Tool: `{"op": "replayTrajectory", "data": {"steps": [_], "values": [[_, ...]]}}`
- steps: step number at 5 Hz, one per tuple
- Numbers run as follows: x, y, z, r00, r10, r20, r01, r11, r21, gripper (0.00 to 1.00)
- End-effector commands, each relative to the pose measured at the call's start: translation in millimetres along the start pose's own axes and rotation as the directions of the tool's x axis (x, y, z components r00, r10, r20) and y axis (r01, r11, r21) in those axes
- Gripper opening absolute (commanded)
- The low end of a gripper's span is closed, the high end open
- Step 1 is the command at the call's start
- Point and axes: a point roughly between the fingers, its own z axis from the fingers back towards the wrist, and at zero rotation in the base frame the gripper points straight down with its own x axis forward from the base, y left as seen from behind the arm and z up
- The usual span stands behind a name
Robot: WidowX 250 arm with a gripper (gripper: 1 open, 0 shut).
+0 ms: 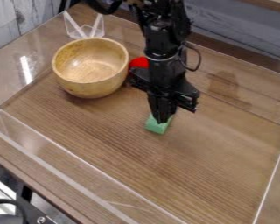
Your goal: Put the green block in the brown bowl
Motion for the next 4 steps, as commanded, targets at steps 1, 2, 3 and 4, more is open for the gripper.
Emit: {"op": "replayTrajectory", "data": {"steps": [1,2,3,4], "values": [[4.0,3.2,25.3,0.998,0.016,0.055,-0.016,1.000,0.006,0.00],[-4.6,8.9,49.1,0.997,-0.020,0.072,0.019,1.000,0.004,0.00],[-12.0,18.6,73.3,0.994,-0.048,0.093,0.048,0.999,0.002,0.00],[-8.1,23.0,63.3,0.996,-0.008,0.094,0.007,1.000,0.004,0.00]]}}
